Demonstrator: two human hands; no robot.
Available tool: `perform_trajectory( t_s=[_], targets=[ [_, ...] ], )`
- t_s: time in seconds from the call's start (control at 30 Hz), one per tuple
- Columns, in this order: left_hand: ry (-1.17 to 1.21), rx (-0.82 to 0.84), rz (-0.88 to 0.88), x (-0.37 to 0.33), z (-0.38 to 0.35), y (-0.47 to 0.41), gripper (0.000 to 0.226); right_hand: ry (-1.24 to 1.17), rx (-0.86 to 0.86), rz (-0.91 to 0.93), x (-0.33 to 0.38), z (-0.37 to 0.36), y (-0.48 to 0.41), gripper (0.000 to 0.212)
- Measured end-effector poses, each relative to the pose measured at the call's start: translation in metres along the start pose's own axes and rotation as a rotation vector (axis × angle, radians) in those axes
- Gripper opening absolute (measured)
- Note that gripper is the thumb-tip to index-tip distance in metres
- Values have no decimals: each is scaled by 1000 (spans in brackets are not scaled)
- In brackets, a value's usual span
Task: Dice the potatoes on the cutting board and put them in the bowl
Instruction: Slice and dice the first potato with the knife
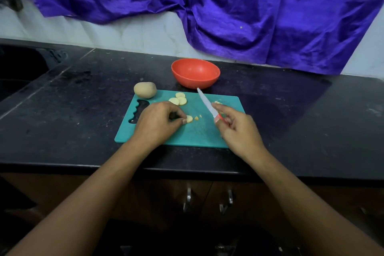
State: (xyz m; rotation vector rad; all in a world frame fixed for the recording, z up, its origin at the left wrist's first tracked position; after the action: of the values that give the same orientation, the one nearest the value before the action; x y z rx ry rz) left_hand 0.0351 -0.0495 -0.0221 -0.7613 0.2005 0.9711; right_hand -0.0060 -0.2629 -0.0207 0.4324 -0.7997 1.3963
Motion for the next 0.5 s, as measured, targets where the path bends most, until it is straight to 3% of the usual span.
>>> perform_trajectory(
  t_s=[0.27,0.5],
  targets=[
    [120,-27,147,10,4,2,21,540,104,114,30,-9,20,45],
    [191,-25,203,14,4,1,23,588,21,-90,10,9,-6,47]
  ],
)
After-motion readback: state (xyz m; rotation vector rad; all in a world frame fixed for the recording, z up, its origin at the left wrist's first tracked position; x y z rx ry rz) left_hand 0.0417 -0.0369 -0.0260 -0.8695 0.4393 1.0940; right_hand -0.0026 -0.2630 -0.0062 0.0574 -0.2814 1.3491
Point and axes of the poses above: each hand's wrist, its own y-axis away from the middle knuckle, its own z-axis out of the back of the hand, x = y × z, the point moved 8 cm from there along -y, towards the middle knuckle, and after that the axes turned 12 degrees about -z, right-handed, at the moved point
